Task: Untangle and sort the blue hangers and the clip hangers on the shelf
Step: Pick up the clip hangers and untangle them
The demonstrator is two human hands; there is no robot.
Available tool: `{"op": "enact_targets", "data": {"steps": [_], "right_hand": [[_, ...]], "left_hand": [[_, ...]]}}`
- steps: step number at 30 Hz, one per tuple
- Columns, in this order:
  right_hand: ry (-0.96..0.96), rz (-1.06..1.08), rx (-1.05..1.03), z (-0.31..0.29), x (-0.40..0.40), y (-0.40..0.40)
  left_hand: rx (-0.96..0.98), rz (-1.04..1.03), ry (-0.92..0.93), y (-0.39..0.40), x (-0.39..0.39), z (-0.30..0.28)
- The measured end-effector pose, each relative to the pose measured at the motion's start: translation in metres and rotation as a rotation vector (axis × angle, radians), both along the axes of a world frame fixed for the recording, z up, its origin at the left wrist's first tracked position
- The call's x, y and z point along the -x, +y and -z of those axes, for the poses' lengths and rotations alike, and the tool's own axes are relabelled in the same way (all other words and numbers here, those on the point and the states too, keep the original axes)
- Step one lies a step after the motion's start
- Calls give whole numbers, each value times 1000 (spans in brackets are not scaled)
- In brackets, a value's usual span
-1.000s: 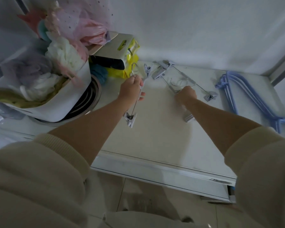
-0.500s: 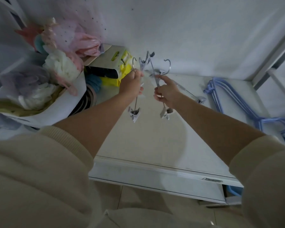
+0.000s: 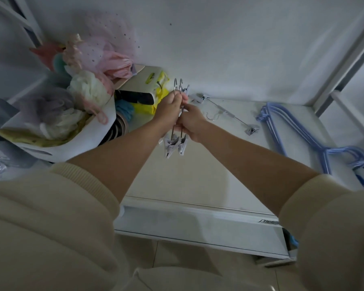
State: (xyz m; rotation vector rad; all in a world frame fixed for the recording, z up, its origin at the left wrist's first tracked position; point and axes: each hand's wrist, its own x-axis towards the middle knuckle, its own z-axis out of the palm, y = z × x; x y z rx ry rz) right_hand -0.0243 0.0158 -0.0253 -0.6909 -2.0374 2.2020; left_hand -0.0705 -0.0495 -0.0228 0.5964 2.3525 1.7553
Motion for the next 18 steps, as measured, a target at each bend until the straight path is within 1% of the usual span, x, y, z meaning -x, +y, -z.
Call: {"op": "enact_targets", "data": {"steps": [3, 8, 12, 15, 18], "right_hand": [[-23, 21, -30, -2, -4, -3], [-52, 37, -12, -4, -10, -4], [-81, -13, -80, 3, -2, 8], [-104, -56, -127, 5, 5, 25], [-145, -90, -123, 1, 7, 49]], "left_hand": [[-25, 30, -30, -2, 2, 2], [-20, 11, -82, 3, 5, 0], [-107, -10, -136, 19, 13, 2], [-198, -40, -141, 32, 19, 4], [-271, -54, -148, 47, 23, 7]]}}
